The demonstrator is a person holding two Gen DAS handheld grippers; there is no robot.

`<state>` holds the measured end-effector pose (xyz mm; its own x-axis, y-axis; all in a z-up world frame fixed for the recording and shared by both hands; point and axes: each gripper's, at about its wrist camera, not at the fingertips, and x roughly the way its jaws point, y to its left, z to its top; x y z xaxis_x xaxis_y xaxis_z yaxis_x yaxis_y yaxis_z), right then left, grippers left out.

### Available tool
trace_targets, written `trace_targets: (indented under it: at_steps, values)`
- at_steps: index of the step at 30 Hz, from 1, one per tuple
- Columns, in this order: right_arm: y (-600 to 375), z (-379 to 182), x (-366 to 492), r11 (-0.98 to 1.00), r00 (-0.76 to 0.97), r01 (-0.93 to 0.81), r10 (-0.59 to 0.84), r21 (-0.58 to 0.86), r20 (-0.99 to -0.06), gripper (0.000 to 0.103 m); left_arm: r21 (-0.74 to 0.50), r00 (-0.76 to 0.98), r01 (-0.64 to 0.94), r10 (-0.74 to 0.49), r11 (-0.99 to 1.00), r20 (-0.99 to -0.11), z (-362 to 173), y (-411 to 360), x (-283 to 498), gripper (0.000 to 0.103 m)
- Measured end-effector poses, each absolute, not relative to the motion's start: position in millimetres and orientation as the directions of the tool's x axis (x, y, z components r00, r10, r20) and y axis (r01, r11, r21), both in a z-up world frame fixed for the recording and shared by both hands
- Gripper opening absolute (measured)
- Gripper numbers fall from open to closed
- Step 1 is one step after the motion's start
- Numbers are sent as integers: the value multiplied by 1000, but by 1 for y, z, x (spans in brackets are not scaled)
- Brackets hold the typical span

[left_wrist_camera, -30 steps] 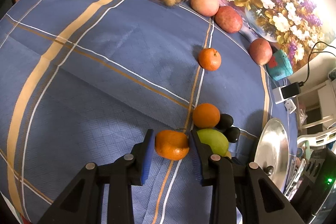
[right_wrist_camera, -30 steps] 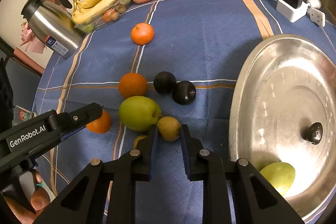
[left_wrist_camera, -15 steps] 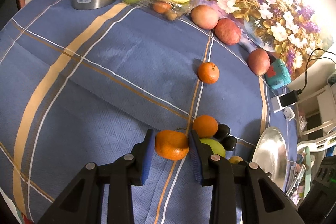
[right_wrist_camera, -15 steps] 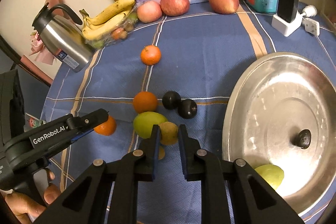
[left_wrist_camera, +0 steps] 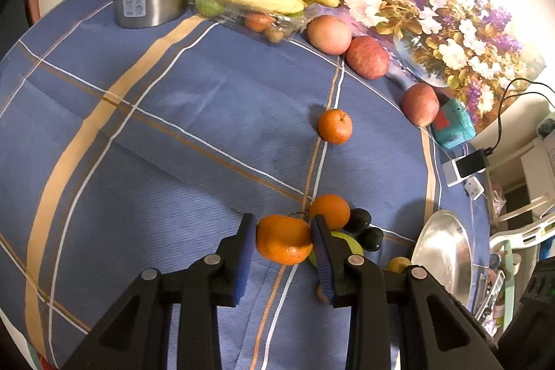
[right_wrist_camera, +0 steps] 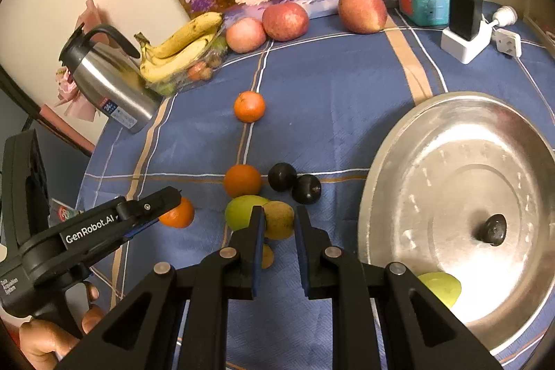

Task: Organize fruits
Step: 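Carry both fruits over the steel bowl and open the left tool to drop the tangerine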

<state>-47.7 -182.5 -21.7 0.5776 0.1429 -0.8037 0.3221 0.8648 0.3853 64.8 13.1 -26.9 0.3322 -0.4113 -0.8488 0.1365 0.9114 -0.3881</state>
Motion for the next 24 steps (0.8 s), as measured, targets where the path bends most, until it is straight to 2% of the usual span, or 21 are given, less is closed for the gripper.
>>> trace_targets:
  at_steps: [10,24]
  values:
    - [-222,-15,-69,819,602,412,84,400,-794,18,-390,331,216,-443,895,-833,-13,-10,54,35]
    - [-277,-20,-108,766,539,575,-90,287,-838,18,-357,286,420,-495,834,-820,-4,-85,11,35]
